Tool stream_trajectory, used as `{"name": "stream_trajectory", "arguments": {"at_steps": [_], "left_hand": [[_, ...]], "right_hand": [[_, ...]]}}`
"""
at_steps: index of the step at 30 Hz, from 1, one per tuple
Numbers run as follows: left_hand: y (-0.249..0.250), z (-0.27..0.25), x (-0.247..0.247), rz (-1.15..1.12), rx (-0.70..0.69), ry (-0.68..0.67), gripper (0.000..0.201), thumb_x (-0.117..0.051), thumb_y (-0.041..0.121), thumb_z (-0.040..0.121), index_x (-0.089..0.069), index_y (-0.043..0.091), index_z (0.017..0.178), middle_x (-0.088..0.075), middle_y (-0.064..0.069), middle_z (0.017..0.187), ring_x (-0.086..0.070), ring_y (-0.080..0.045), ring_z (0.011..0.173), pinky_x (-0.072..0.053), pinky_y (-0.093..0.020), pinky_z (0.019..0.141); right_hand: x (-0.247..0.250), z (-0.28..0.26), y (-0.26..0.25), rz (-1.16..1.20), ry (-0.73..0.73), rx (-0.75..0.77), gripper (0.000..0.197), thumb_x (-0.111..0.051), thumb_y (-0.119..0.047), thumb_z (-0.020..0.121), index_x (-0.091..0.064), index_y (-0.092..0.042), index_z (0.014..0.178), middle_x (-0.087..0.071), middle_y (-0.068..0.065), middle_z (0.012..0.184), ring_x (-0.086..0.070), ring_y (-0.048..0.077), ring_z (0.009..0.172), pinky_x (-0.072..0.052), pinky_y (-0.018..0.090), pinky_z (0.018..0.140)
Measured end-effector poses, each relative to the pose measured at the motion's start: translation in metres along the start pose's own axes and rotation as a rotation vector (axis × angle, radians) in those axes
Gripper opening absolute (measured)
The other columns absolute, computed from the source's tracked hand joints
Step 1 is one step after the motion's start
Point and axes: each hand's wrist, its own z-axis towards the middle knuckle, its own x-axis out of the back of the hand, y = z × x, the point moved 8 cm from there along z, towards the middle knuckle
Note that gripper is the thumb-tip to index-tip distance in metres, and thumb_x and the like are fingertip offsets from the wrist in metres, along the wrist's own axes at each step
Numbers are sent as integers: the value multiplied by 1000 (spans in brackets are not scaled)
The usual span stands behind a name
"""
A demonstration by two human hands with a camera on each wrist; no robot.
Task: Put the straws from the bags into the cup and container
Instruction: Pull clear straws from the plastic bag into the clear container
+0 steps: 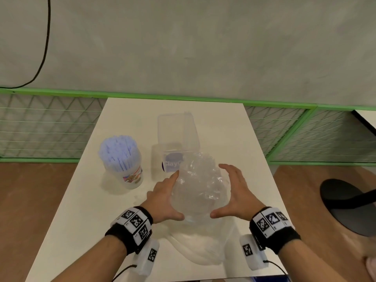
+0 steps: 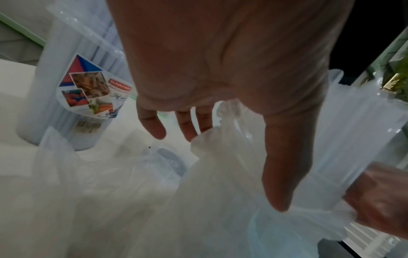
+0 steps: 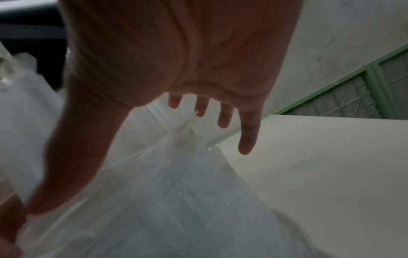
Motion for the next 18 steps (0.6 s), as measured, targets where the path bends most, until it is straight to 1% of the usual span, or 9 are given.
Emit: {"name": "stream_trajectory", "arguments": {"at_steps": [2,4,6,7,9,12,13,15,18], "left_hand": [[-1,5,-1,29,17,-7,130,-85,43,54,2,44,150,-32,9,141,-31,-15,134,-27,-40,112],[0,9,-4,-65,-20,-1,125,-88,37,51,-11,41,149,-38,9,140,-41,-14,130,-39,-38,109],[-4,11,-9,-116,-39,13,108,-89,28,50,-27,41,138,-47,7,127,-52,-16,118,-49,-34,99],[-7,11,-12,-122,-31,20,102,-89,25,50,-30,43,131,-48,6,122,-55,-16,115,-51,-33,96],[-7,11,-14,-143,-35,43,99,-91,22,50,-29,45,124,-48,6,121,-54,-14,113,-50,-29,94],[-5,11,-18,-255,-61,84,101,-97,27,43,-34,46,119,-48,12,123,-53,-5,114,-48,-17,89],[-5,11,-20,-299,-62,110,106,-98,31,40,-34,45,123,-47,13,126,-52,-3,117,-48,-18,90],[-1,11,-24,-351,-65,155,116,-98,40,38,-31,42,132,-48,15,130,-50,0,119,-47,-23,96],[8,7,-25,-401,-96,202,110,-97,39,45,-29,51,131,-57,22,122,-54,4,114,-47,-20,94]], "right_hand": [[-13,7,-4,94,-129,47,134,-97,-44,43,-8,-50,143,-19,-20,150,-24,0,140,-26,24,114],[-27,11,0,199,-171,36,136,-99,-36,44,-7,-51,142,-30,-22,148,-33,-7,136,-32,19,111],[-37,12,9,236,-133,-14,131,-100,-34,43,-12,-55,138,-40,-22,141,-41,-6,131,-38,22,108],[-41,11,15,246,-104,-33,128,-100,-34,42,-15,-53,137,-44,-22,138,-45,-5,128,-41,25,107],[-44,10,22,263,-39,-61,125,-99,-33,40,-22,-47,137,-52,-19,131,-52,-1,121,-48,32,103],[-45,10,26,286,19,-85,121,-99,-31,38,-28,-44,135,-59,-17,123,-58,2,114,-52,33,97],[-45,10,27,285,36,-89,120,-99,-30,38,-29,-43,134,-60,-17,121,-60,2,112,-52,30,95],[-44,10,29,288,81,-104,116,-98,-26,39,-32,-40,133,-62,-16,117,-61,1,109,-51,19,87],[-38,7,27,268,129,-139,107,-97,-24,38,-41,-34,129,-64,-19,110,-60,-10,100,-47,5,76]]}}
